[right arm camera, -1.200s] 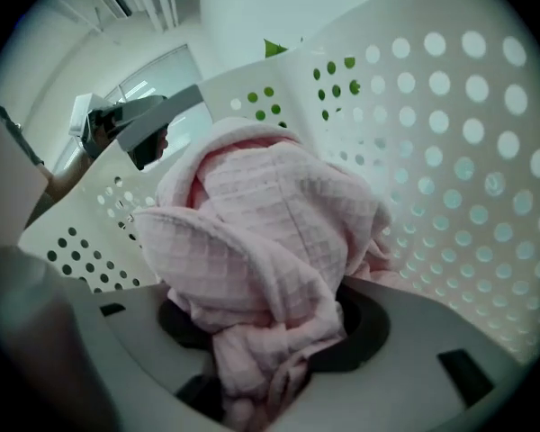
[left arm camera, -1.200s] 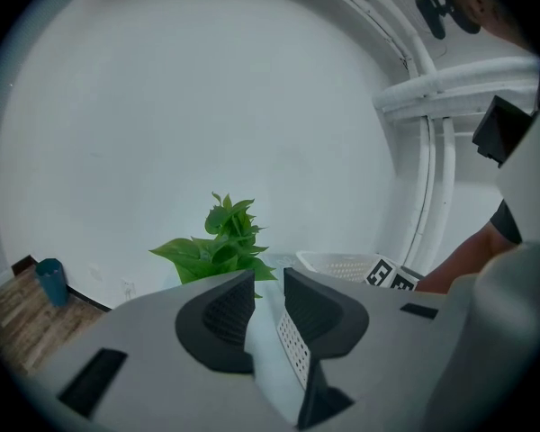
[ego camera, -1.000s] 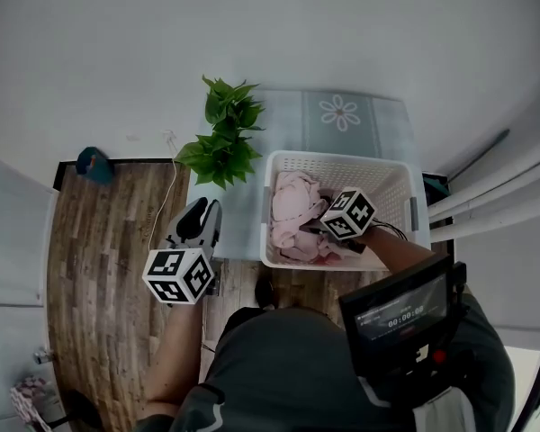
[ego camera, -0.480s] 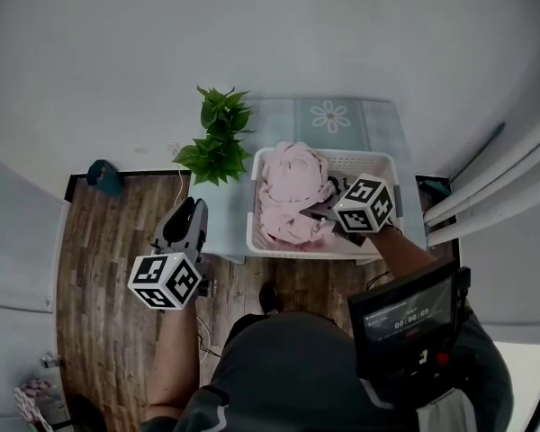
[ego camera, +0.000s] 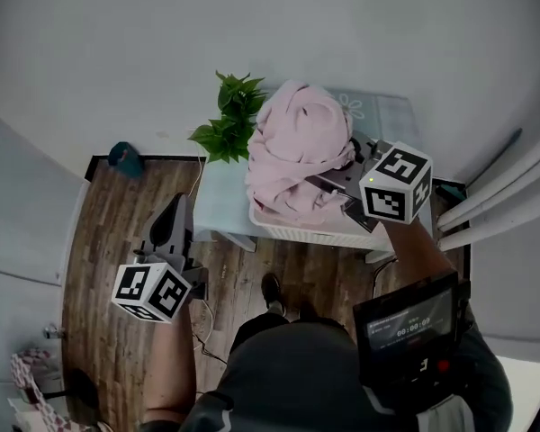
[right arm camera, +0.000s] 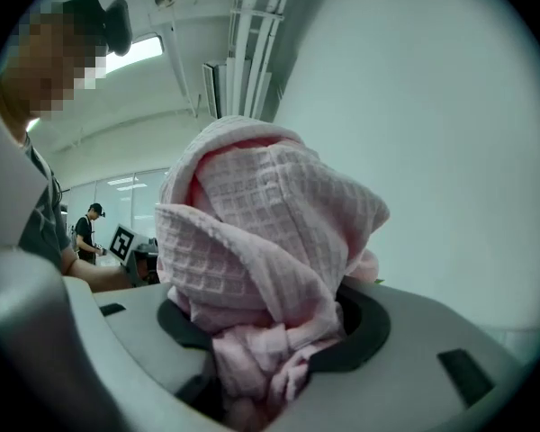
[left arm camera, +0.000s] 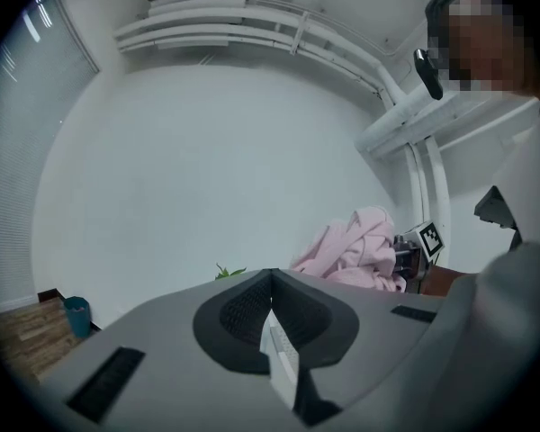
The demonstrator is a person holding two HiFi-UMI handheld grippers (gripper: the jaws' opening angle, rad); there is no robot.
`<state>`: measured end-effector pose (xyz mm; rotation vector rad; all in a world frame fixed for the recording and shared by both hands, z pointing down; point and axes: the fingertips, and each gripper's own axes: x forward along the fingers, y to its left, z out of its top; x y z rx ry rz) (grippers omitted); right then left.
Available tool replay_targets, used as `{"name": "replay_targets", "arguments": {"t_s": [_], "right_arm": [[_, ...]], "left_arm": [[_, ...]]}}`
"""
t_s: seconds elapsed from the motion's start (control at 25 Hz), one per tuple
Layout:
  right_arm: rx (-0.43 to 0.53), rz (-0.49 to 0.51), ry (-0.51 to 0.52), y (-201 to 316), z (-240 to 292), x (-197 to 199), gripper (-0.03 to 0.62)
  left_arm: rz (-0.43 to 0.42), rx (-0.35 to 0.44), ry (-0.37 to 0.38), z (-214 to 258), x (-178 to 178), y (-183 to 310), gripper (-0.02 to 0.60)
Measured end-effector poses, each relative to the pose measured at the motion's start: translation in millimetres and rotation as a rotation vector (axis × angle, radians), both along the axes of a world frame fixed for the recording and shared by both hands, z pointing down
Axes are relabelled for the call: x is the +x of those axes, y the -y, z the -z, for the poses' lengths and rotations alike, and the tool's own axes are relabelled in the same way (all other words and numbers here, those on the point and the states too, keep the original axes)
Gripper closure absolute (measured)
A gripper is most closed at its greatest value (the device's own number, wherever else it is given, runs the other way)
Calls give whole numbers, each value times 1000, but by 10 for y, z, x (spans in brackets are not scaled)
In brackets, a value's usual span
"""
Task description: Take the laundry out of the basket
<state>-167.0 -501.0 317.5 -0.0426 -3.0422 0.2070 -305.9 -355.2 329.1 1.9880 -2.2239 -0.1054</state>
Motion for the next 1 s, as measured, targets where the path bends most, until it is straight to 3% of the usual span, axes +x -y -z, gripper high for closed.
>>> {"name": "replay_targets", "arguments": {"t_s": [0.16, 0.44, 0.76, 1.0], "right_arm": [[24, 56, 82, -233, 440, -5, 329], [-6, 192, 179, -503, 735, -28, 329], [29, 327, 206, -1902, 1192, -751, 329], [8, 400, 210, -2679, 1219, -1304, 329]], "left_arm": [[70, 6, 6, 84, -25, -265, 572], [189, -27, 66, 24, 17, -526, 572], [282, 65, 131, 543, -441, -1871, 572], [337, 111, 123, 695, -760, -2687, 572]]}}
